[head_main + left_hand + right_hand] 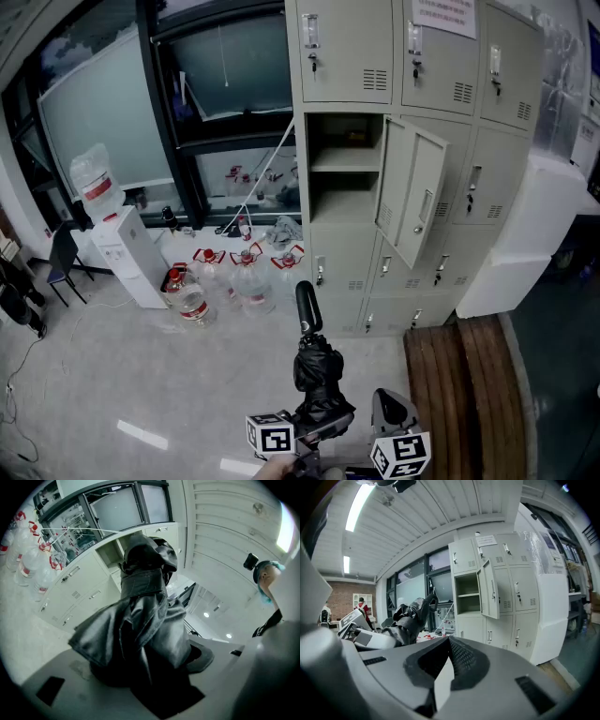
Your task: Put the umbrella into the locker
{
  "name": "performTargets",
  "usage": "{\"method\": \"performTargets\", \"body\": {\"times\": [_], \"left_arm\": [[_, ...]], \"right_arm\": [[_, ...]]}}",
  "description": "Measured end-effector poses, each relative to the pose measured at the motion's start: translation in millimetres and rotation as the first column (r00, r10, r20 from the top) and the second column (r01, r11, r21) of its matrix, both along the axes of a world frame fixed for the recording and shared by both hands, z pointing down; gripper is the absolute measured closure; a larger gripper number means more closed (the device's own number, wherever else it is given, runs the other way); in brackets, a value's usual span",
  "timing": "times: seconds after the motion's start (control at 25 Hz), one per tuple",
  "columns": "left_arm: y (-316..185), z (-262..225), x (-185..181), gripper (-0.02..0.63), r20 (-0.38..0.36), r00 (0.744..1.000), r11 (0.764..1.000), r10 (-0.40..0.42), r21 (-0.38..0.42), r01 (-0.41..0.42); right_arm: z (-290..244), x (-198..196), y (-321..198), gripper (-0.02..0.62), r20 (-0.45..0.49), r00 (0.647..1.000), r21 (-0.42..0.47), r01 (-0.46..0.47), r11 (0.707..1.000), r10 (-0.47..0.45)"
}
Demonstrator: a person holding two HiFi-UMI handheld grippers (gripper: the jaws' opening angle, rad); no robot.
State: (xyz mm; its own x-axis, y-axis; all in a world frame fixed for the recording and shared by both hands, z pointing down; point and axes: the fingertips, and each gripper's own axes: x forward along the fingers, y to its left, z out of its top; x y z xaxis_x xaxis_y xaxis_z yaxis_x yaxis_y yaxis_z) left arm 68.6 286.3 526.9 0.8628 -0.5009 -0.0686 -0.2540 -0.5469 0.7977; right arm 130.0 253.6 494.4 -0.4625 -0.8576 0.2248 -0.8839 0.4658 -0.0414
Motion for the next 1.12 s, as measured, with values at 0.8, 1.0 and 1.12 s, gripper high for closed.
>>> {"method": "performTargets", "body": {"times": [0.8, 1.0, 1.12], "left_arm": [[-54.9, 1.5, 14.2, 0.325, 0.013, 1.0, 1.0, -0.006, -0.017, 0.006], [-117.7, 3.5, 10.1, 0.325, 0.026, 1.0, 1.0, 0.003, -0.005, -0.003], [-166.7, 8.1, 6.8, 0.325, 0.021, 1.0, 1.0, 0.019, -0.008, -0.019]], "right_arm": [[3.6, 11.5, -50.5, 0.595, 0.033, 0.999, -0.007, 0.032, 0.999, -0.032], [13.0, 8.2, -108.3, 0.594, 0.041, 0.999, -0.019, 0.019, 1.0, -0.019], [19.6, 0.9, -155.4, 0.595, 0.028, 0.999, -0.022, 0.016, 1.0, -0.016]]}}
